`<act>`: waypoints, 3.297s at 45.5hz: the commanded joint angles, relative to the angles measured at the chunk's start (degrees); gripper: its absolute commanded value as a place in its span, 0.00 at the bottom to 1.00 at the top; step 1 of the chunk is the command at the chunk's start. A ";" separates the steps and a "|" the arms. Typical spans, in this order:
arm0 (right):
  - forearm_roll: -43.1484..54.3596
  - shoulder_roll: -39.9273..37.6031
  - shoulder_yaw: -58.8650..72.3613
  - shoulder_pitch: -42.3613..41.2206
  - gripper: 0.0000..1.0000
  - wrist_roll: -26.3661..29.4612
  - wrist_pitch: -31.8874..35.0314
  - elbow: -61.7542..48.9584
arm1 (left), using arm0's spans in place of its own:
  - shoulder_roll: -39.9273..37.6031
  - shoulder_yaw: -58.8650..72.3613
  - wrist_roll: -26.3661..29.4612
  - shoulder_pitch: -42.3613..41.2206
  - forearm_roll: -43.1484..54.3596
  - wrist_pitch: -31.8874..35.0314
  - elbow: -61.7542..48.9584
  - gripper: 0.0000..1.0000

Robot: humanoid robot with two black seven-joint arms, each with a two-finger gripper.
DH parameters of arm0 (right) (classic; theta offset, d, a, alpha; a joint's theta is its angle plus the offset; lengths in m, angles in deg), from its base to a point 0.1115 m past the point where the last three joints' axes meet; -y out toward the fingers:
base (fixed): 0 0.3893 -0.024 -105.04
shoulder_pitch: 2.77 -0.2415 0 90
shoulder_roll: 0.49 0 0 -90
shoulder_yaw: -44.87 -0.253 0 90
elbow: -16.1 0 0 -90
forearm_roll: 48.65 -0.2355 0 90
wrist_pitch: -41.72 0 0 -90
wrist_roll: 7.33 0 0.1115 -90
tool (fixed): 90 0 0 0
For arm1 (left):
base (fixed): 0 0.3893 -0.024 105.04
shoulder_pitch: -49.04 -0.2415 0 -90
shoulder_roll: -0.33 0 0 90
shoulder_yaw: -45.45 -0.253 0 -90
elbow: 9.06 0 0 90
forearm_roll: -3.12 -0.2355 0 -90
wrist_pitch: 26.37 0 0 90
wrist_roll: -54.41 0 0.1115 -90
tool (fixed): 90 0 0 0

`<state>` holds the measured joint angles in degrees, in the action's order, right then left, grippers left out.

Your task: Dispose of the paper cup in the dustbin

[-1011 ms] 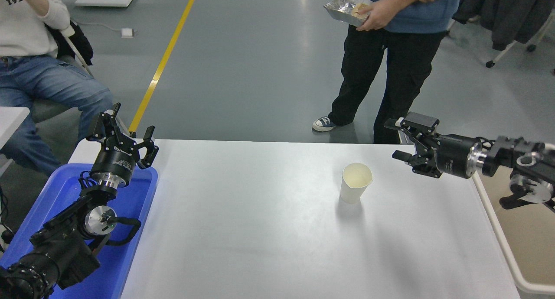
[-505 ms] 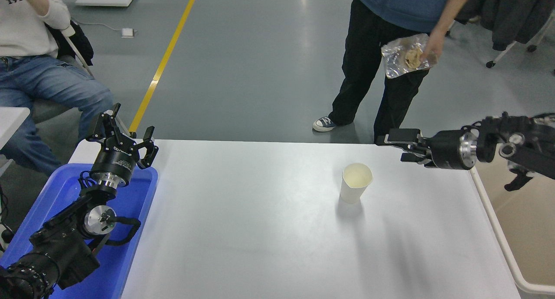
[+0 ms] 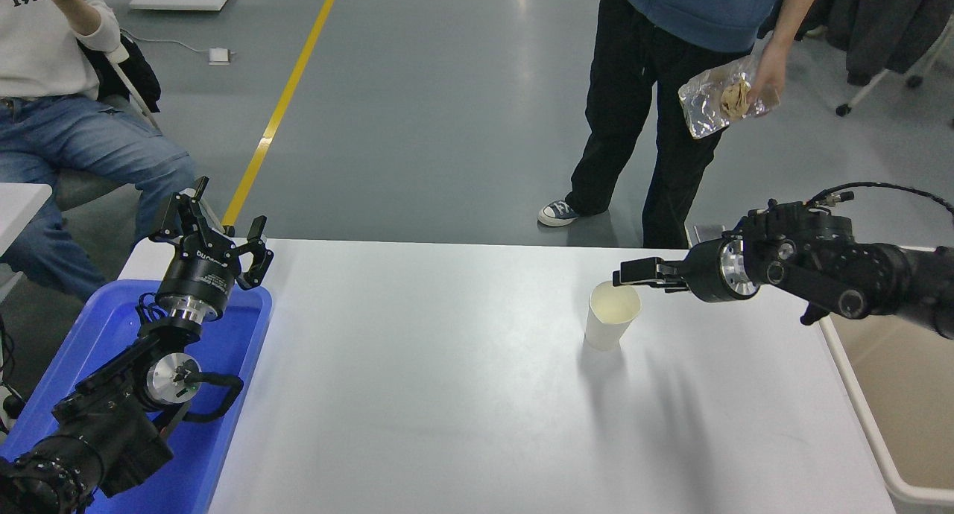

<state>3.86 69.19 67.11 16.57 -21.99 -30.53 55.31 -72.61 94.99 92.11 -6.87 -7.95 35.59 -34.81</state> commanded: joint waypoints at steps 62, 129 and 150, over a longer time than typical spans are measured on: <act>0.57 9.34 6.15 9.13 0.11 -6.96 -5.18 -16.53 | -0.01 0.03 0.00 0.01 0.00 0.00 0.00 1.00; -0.48 -18.61 13.35 -33.41 0.00 -8.63 10.47 16.52 | 0.17 0.03 0.00 -0.08 0.00 0.00 0.00 1.00; -19.28 -33.47 -2.90 -3.28 0.00 -8.89 8.01 -1.93 | 0.25 0.03 0.00 -0.08 0.00 0.00 0.00 1.00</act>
<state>-4.29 41.05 73.95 -2.18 -30.82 -22.17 63.76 -72.38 95.02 92.11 -6.96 -7.95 35.59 -34.81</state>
